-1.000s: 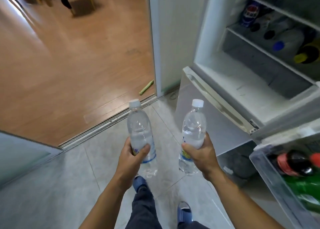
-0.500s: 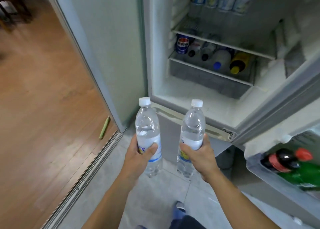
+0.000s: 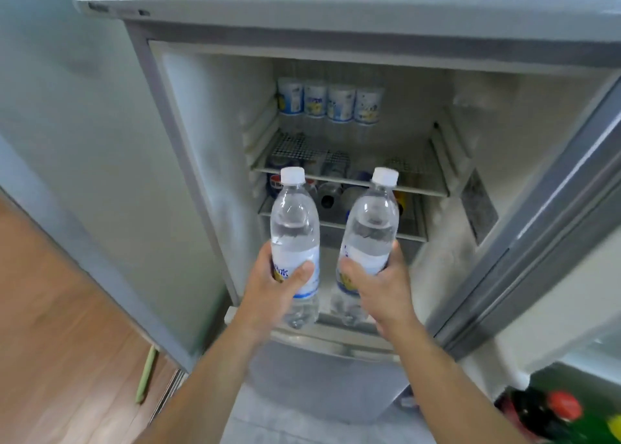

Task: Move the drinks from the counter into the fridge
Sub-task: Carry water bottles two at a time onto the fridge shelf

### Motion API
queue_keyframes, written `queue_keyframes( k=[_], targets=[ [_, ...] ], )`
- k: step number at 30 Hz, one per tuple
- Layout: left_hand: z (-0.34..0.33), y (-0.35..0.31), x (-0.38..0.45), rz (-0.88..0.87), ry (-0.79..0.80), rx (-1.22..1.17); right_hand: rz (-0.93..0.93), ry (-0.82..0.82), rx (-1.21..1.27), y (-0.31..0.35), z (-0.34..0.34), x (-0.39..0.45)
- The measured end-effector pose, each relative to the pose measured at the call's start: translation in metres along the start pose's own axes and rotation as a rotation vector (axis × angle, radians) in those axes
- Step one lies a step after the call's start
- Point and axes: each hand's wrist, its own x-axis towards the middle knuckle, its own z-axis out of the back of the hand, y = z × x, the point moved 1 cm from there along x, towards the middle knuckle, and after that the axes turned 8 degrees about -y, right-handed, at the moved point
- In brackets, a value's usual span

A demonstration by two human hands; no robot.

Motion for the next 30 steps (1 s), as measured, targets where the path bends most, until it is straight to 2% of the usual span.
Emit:
queue_keyframes(
  k=[4,7,13,18,26,30],
  targets=[
    [-0.016,-0.036,0.056,-0.092,0.022,-0.001,0.081,-0.161,0.049,0.037,-0.013,0.054],
    [-0.022,-0.057,0.103,-0.174,-0.027,0.002,0.122,-0.232,0.064,0.056,-0.024,0.093],
    [-0.036,-0.086,0.194,-0.260,-0.124,-0.038,0.199,-0.267,0.109,0.077,-0.044,0.165],
    [-0.040,-0.087,0.249,-0.335,-0.164,-0.038,0.240,-0.306,0.043,0.076,-0.056,0.218],
    [-0.053,-0.072,0.293,-0.390,-0.191,0.006,0.206,-0.345,0.024,0.062,-0.053,0.279],
    [-0.058,-0.072,0.313,-0.340,-0.183,0.038,0.171,-0.351,-0.011,0.059,-0.054,0.305]
  ],
)
